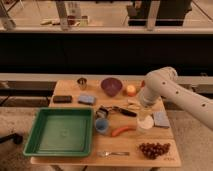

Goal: Place brush in table surface

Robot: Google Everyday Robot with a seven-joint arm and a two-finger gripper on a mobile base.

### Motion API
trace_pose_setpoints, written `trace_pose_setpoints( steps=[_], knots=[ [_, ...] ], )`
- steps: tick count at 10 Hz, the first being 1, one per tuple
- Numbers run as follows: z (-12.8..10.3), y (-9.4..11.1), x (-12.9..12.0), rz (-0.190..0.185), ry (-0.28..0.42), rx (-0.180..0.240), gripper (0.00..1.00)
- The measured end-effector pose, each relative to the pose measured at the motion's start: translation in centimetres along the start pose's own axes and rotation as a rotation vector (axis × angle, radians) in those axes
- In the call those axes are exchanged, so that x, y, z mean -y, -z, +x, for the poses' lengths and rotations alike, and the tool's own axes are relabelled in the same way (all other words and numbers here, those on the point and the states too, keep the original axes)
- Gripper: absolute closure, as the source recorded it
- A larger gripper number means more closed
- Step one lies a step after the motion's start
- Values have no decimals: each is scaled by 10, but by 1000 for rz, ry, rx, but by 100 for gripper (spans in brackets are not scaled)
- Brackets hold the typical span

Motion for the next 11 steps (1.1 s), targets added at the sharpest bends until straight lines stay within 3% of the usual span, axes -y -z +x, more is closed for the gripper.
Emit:
trace_pose_setpoints(
  steps=[2, 5, 7, 11],
  knots=[
    [-3, 0, -1, 0, 13, 0, 20],
    [-27, 4, -6, -20, 29, 21, 20],
    [-44, -1, -8, -36, 42, 48, 20],
    [-63, -8, -4, -19, 86, 112, 20]
  ],
)
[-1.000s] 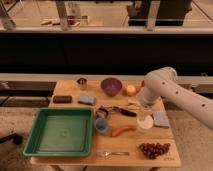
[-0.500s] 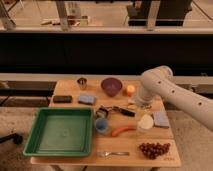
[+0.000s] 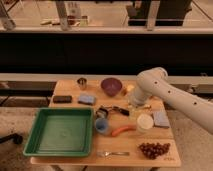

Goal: Place brush in table surface

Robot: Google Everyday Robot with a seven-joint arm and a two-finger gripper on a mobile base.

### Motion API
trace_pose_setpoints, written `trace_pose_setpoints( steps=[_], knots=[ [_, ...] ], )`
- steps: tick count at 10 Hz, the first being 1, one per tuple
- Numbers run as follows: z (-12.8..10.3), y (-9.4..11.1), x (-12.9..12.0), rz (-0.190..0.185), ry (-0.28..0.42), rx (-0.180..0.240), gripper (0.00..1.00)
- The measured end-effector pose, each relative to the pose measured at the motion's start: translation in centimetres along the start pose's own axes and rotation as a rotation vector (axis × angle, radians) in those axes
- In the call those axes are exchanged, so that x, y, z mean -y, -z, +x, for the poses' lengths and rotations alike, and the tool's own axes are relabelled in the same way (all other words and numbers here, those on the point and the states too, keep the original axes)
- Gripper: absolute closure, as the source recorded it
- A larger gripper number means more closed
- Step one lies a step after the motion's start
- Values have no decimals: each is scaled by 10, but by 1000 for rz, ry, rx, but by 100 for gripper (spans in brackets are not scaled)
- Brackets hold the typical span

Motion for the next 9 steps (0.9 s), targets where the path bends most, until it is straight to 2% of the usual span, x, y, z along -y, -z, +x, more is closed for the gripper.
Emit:
trace_pose_setpoints(
  steps=[4, 9],
  knots=[
    [-6, -11, 12, 22, 31, 48, 20],
    [-9, -44, 20, -3, 67, 82, 20]
  ],
)
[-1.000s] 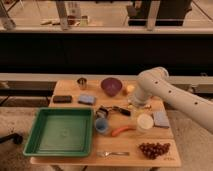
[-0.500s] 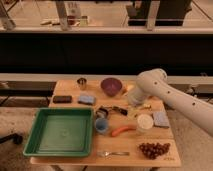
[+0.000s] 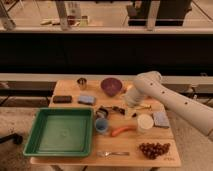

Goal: Place brush in table surface

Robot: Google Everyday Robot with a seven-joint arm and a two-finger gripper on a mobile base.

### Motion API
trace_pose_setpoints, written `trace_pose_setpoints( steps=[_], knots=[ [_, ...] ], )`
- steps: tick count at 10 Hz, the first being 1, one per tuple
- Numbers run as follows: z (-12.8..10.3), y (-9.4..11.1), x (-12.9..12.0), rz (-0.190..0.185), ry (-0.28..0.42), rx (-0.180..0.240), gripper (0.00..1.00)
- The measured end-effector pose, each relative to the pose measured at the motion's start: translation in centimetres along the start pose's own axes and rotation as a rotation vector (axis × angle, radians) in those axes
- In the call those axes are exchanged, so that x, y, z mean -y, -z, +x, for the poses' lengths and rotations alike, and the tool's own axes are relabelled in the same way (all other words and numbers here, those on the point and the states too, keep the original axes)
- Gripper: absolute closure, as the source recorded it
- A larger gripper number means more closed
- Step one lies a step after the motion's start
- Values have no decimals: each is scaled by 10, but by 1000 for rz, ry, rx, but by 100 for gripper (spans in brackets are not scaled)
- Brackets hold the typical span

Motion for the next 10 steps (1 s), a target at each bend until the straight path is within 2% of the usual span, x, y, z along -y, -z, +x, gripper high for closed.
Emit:
trace_pose_setpoints(
  steps=[7, 10],
  knots=[
    [-8, -35, 15, -17, 82, 43, 20],
    [-8, -54, 23, -7, 105, 66, 20]
  ],
)
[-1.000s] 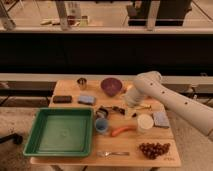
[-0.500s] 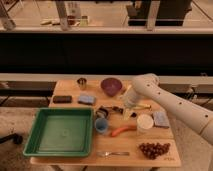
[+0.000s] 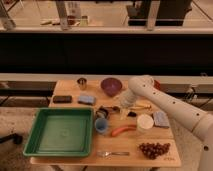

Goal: Place brush in table surface

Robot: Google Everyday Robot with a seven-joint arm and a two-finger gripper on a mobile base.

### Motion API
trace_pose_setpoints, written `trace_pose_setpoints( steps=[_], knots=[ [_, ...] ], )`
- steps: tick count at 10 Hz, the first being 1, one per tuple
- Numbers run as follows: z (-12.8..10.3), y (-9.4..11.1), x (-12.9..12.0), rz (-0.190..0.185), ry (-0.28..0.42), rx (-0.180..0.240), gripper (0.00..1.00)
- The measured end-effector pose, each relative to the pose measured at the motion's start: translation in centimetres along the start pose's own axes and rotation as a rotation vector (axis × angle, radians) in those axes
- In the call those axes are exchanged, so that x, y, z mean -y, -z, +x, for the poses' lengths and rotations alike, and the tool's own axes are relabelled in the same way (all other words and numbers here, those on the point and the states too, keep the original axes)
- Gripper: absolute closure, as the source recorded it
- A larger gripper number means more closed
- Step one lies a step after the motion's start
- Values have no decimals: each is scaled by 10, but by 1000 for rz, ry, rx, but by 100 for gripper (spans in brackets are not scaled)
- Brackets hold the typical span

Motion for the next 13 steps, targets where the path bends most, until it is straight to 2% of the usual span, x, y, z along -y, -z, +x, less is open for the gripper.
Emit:
trace_pose_setpoints(
  steps=[3, 7, 10, 13],
  knots=[
    [11, -16, 9, 6, 5, 5, 20],
    [24, -30, 22, 8, 11, -15, 21],
    [26, -35, 23, -5, 12, -20, 44],
    [33, -37, 19, -28, 1, -20, 75]
  ],
)
